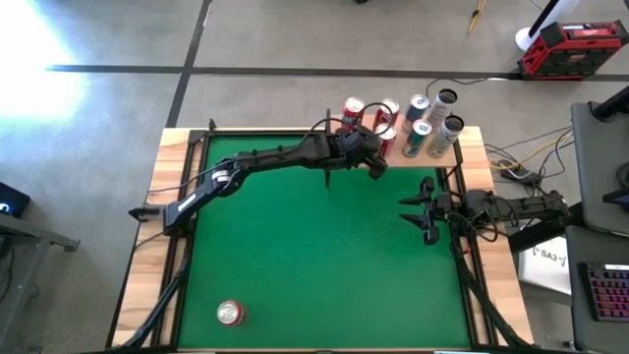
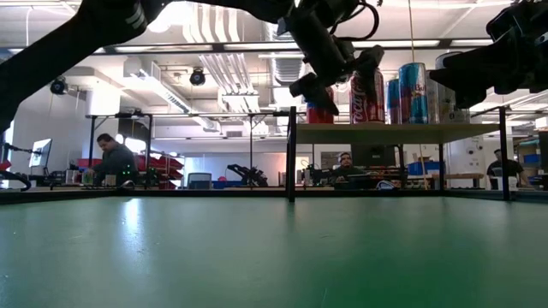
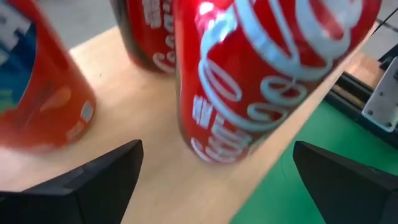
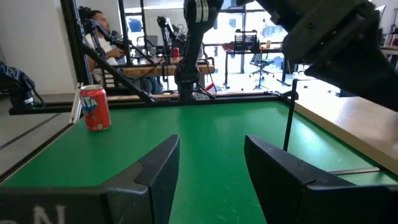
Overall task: Place canned beverage on shelf
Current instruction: Put the red soda can on the shelf aligned with the other red soda can
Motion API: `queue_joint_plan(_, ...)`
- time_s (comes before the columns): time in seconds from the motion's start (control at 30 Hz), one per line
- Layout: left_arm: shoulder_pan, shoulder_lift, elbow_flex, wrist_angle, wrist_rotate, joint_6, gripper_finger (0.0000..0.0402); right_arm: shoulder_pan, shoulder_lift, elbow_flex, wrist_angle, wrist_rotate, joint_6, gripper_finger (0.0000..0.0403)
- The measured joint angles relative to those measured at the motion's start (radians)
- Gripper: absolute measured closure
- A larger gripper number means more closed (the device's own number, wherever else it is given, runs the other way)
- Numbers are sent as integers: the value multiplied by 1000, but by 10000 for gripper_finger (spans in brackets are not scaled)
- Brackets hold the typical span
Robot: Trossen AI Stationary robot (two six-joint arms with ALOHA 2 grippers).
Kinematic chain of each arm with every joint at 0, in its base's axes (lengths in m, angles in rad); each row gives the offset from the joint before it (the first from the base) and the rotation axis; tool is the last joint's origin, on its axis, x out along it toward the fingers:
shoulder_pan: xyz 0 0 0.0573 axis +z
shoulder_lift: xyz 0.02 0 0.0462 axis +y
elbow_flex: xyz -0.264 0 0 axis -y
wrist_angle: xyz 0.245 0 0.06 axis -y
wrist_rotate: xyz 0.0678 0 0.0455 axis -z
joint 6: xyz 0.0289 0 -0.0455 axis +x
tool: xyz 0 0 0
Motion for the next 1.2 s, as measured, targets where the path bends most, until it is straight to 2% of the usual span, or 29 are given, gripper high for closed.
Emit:
queue_joint_plan(0.2,-17,-44,0,-127,1,-96,4,0,0,0,0,0,0,229)
queue_joint_plan(0.33,-35,-89,0,-280,1,-206,13,0,0,0,0,0,0,229)
queue_joint_plan(0.67,-107,-196,0,-839,-2,-797,50,0,0,0,0,0,0,229)
queue_joint_plan(0.73,-129,-209,-10,-873,-3,-907,58,0,0,0,0,0,0,229)
queue_joint_plan(0.93,-172,-345,-182,-864,-47,-1044,86,0,1,0,1,0,0,229)
queue_joint_plan(1.2,-185,-641,-643,-869,-101,-1097,107,0,2,0,2,0,0,229)
